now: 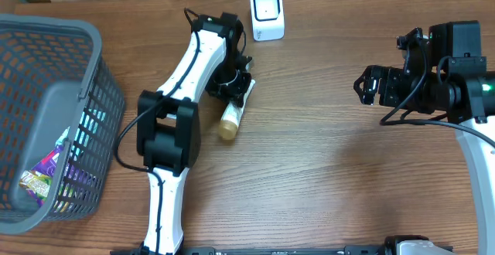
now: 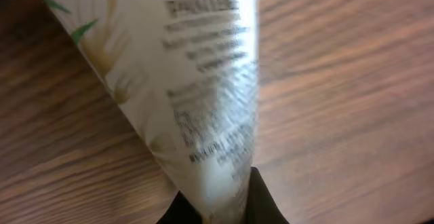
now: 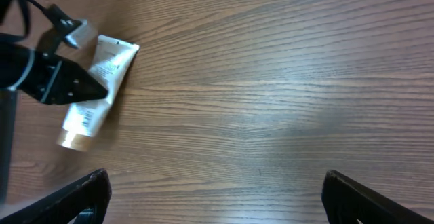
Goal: Scan the item barcode
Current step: 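Set the white tube upright on the table and release, then reach the left gripper into the basket and grasp the mint-green wipes pack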
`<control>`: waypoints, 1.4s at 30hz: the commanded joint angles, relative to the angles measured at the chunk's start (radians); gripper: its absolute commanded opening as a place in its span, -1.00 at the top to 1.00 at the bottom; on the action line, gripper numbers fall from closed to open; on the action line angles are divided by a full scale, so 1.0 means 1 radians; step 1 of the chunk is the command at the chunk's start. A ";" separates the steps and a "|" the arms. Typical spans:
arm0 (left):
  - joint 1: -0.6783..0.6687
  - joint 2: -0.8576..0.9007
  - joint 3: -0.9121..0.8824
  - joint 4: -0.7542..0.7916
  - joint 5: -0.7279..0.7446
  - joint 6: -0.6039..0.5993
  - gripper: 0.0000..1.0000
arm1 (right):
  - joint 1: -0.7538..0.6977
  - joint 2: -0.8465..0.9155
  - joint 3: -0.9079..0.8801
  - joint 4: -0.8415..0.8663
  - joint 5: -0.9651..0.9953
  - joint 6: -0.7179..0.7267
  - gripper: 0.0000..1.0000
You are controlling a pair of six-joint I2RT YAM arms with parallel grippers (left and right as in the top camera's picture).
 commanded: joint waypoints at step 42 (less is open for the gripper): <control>0.496 -0.224 0.583 -0.291 -0.282 0.063 -0.16 | 0.003 0.003 0.024 0.024 -0.006 0.000 -1.00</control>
